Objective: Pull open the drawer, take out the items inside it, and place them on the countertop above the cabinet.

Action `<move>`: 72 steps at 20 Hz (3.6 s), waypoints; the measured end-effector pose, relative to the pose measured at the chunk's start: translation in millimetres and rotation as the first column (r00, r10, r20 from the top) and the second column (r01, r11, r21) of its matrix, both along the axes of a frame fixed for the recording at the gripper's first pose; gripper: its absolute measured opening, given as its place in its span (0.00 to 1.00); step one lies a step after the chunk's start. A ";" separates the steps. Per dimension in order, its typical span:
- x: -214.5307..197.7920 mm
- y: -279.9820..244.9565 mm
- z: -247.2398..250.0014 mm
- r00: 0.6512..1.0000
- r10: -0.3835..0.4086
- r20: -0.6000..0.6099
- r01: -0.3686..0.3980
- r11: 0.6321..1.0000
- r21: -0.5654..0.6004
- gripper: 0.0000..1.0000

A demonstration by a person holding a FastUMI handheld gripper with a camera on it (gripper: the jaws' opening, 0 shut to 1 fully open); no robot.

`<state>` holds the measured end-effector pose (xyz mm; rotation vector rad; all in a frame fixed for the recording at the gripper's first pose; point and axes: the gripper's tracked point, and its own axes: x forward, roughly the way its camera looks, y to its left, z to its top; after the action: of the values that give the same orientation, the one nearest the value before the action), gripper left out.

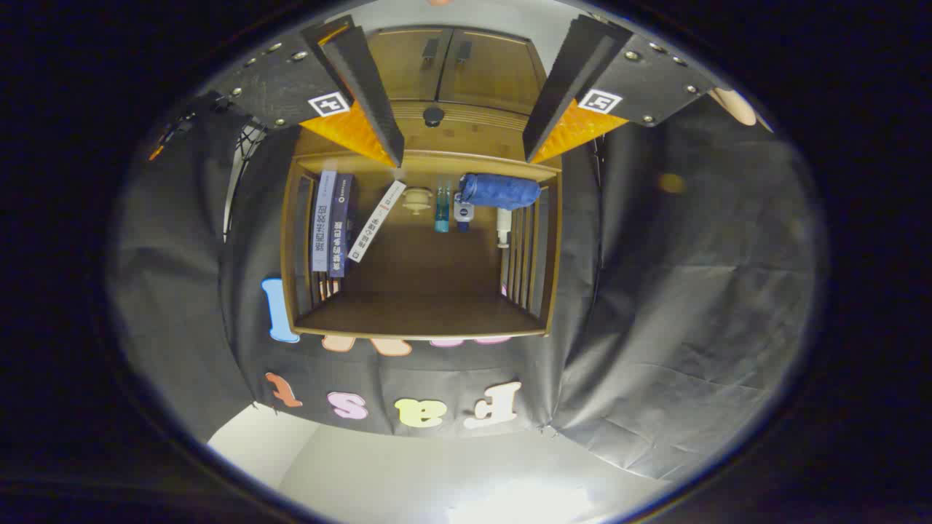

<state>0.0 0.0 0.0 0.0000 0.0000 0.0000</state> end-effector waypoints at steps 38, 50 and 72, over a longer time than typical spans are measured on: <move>175.3 -13.9 -153.3 0.985 -0.085 -0.152 0.075 0.995 -0.071 0.99; 229.2 -54.2 -225.3 0.944 -0.192 -0.270 0.179 0.981 -0.072 0.44; 161.9 -50.6 -221.3 0.934 -0.203 -0.294 0.202 0.979 -0.034 0.31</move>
<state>161.9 -50.6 -221.3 -0.0037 0.3006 -0.2074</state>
